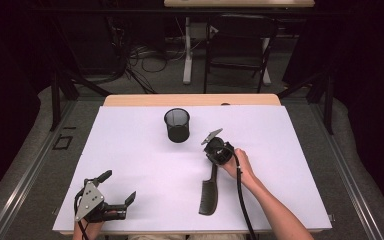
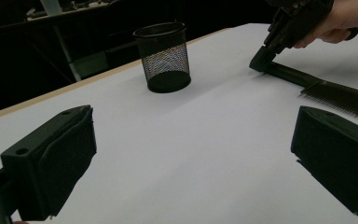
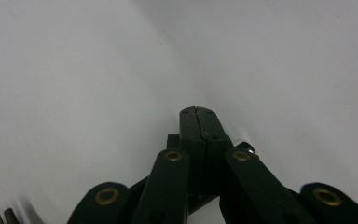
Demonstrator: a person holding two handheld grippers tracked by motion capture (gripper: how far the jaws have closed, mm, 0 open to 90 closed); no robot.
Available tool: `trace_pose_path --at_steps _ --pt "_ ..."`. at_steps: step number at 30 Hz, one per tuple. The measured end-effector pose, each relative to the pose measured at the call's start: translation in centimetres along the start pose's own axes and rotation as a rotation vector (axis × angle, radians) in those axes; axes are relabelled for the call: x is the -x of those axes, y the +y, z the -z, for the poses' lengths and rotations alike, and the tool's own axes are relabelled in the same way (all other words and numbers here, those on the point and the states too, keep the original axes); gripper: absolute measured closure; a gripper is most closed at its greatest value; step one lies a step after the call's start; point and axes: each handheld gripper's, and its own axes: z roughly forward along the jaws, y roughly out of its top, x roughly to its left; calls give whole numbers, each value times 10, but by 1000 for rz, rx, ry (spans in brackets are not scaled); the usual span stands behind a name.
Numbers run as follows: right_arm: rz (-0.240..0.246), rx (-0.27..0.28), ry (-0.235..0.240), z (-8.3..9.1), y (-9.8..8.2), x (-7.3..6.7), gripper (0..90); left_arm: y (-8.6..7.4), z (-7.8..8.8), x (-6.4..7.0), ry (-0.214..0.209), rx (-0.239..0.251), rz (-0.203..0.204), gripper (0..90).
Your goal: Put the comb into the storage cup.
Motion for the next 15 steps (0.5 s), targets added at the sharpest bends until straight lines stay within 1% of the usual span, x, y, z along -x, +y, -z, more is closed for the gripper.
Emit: trace_pose_path --at_steps 5,7,8,9,10,14,15 --pt "-26 -7 -4 3 -7 4 900 0 0 0 1 0 -1 1" --pt "-23 -9 -6 5 -9 6 900 0 0 0 1 0 0 1" --pt "-31 -9 -7 6 -11 6 900 0 0 0 2 -2 0 1" --pt "-20 -13 -10 7 -12 7 900 0 0 0 1 -3 -1 1" --pt "-29 -13 -13 9 -15 8 900 0 0 0 1 -3 -1 1" --pt "-34 -12 -10 11 -18 10 900 0 0 0 1 -4 -2 1" --pt "-39 -20 -9 12 -19 11 900 0 0 0 2 -4 -2 1"
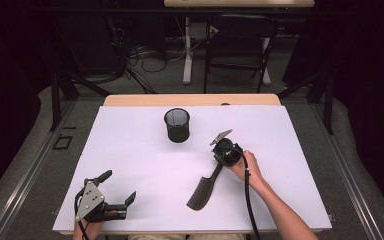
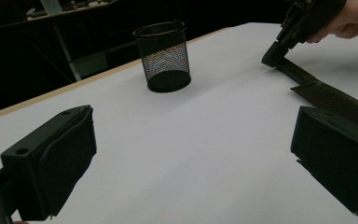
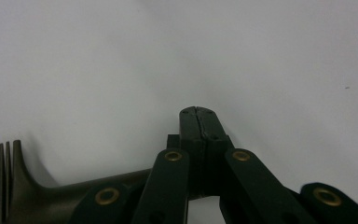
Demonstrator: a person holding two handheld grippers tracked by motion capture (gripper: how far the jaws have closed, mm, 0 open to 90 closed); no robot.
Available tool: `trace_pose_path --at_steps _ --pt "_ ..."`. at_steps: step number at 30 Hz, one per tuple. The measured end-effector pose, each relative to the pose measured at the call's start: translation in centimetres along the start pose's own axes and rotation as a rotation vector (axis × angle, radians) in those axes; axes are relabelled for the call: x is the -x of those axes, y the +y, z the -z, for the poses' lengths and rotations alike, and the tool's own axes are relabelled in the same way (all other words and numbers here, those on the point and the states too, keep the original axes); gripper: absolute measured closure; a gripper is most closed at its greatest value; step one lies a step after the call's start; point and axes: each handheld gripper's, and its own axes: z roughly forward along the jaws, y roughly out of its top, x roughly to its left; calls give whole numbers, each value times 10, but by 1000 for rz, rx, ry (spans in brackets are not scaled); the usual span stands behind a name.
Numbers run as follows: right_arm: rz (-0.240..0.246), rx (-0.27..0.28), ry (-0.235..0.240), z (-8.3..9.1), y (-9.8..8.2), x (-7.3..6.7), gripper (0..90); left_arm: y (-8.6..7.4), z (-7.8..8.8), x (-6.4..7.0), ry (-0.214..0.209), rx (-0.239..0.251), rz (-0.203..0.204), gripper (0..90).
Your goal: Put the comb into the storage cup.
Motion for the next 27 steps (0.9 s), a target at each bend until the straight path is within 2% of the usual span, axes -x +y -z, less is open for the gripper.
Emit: trace_pose_path --at_steps 8,27 --pt "-32 -2 -3 4 -11 4 900 0 0 0 1 0 1 1" --pt "-34 -32 15 19 -29 2 900 0 1 0 0 3 3 1"
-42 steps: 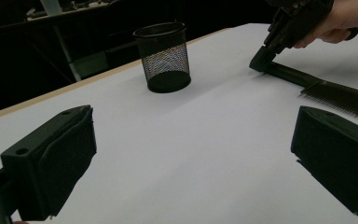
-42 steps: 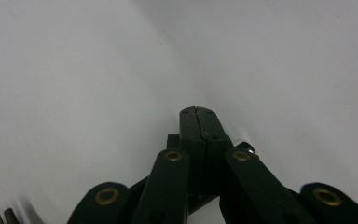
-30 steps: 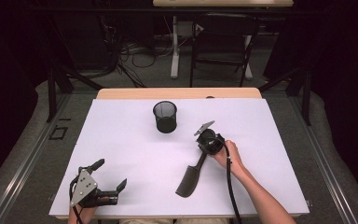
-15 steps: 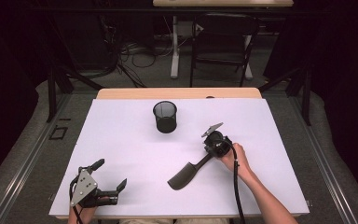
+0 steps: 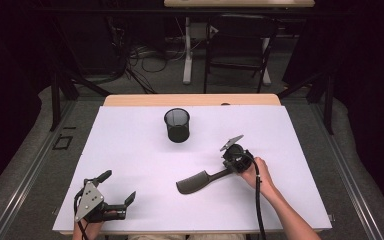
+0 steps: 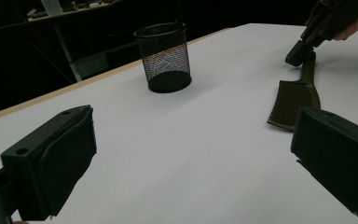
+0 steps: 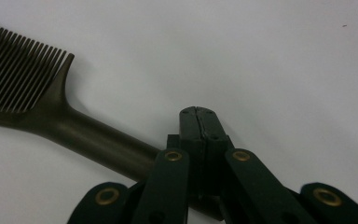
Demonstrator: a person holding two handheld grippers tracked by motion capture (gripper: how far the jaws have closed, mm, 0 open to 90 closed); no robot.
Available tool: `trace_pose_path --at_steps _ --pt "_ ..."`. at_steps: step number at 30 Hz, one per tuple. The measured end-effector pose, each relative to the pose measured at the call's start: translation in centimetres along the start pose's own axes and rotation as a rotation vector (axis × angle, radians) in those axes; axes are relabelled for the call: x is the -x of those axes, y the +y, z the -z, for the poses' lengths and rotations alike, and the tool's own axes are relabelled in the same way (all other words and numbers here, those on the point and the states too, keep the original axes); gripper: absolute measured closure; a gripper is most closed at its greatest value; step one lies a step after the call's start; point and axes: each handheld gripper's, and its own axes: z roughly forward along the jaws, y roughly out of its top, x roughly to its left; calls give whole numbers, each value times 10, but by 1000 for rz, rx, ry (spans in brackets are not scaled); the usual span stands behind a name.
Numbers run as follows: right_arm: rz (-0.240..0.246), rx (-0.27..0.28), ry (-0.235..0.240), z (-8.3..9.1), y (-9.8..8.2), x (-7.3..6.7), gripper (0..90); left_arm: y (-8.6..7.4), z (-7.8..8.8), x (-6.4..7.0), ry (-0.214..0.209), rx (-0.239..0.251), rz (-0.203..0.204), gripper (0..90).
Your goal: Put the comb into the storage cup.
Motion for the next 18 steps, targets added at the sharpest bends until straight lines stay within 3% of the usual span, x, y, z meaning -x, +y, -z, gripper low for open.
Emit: trace_pose_path --at_steps 11,14,18 --pt "-13 -22 6 7 -10 2 900 0 0 0 1 0 -2 1" --pt "-15 -55 10 11 -13 1 900 0 0 0 0 0 -4 1" --pt "-13 -44 22 12 -17 -1 900 0 0 0 1 0 -4 1"
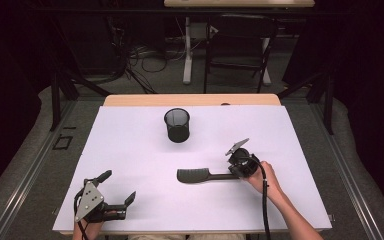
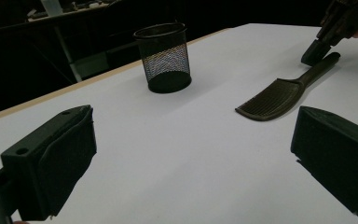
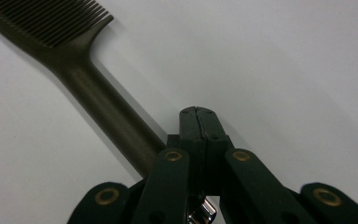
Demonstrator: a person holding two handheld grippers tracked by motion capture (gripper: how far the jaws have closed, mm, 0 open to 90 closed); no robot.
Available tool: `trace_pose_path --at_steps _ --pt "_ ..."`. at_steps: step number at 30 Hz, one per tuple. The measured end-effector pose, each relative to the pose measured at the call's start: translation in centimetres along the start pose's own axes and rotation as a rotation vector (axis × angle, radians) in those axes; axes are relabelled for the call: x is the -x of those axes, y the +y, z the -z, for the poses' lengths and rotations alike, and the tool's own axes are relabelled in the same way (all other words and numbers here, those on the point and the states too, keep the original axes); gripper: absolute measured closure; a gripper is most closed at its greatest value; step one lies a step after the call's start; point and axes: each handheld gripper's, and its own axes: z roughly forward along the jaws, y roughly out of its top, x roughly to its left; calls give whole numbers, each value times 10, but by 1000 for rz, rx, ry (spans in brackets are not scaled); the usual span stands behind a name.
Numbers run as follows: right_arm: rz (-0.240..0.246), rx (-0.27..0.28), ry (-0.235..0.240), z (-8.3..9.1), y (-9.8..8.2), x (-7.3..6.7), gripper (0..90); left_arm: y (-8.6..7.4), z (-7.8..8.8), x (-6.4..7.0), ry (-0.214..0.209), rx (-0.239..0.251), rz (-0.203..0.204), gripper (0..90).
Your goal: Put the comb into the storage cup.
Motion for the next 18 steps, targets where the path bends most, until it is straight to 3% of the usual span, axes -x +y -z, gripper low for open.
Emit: trace_pose_path --at_steps 18 --pt "28 -35 49 9 -9 -17 900 0 0 0 -2 1 -1 1"
